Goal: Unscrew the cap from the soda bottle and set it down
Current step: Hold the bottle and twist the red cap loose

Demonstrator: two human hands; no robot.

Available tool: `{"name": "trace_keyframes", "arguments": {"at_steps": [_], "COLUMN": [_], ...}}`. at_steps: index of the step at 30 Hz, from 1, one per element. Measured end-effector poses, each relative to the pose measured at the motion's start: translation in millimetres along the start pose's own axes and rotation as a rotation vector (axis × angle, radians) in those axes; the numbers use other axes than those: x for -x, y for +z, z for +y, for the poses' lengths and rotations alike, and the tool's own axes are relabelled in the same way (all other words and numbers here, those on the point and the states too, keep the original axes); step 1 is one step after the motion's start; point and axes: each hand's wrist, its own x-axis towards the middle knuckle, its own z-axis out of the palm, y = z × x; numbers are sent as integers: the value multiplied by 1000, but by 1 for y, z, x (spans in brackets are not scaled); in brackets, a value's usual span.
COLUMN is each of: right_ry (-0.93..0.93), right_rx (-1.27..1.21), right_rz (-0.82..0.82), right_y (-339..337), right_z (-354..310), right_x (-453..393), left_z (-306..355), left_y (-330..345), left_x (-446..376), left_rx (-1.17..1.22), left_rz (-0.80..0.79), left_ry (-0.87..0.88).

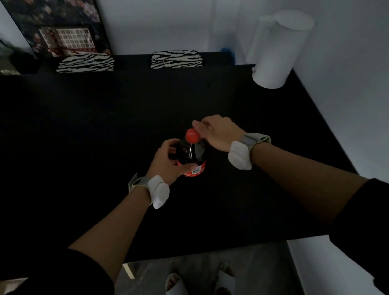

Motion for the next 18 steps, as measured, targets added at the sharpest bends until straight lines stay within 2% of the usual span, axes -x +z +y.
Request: {"name": "trace_keyframes", "arguments": {"at_steps": [5, 10, 15, 18], "right_ry": [-125, -198, -215, -209], "right_rx": [335, 596, 666, 660], "right_rz": [92, 162, 199, 158], "right_y": [1, 2, 6, 8], "right_z": [-9, -15, -18, -18], "right_x": [1, -2, -4, -6], "left_z": [9, 5, 9, 10], "left_y": [-1, 2, 6, 6], "left_x": [-5, -11, -14, -14], "left_rx": [-158, -110, -89, -86], "left_rz": [-38, -85, -79, -86], "left_ry": [71, 85, 56, 36]}}
